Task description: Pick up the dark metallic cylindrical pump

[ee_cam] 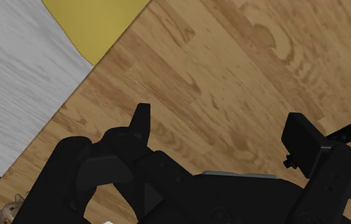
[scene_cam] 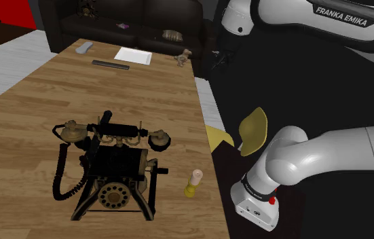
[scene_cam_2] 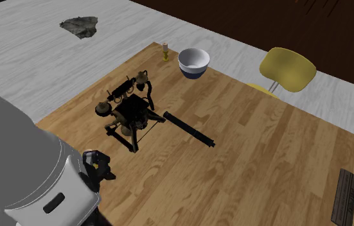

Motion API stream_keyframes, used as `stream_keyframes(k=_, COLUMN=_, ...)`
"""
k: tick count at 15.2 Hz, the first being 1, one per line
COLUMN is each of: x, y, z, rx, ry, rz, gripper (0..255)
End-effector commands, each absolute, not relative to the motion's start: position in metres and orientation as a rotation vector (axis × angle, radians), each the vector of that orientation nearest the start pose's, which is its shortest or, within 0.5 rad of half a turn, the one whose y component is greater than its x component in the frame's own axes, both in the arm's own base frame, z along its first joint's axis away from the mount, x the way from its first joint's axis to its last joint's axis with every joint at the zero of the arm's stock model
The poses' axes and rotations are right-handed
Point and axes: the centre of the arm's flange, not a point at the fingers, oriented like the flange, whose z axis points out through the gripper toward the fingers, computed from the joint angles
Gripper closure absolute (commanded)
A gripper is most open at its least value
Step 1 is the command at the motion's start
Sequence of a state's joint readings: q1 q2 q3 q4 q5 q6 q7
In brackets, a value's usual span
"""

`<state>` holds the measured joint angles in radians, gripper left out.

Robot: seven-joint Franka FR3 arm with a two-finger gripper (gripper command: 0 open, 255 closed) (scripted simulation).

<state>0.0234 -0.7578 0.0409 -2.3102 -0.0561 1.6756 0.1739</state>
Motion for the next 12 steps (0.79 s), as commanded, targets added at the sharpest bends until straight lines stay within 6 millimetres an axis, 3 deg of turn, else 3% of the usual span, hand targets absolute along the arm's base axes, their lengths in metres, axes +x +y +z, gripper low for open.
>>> stream_keyframes(k=1, x=0.325, y=0.020, z=0.613, rx=-3.199, ry=0.187, rz=-0.211, gripper=0)
stream_keyframes(k=12, x=0.386, y=0.121, z=0.531, rx=-3.134, ry=0.521, rz=-0.168, gripper=0)
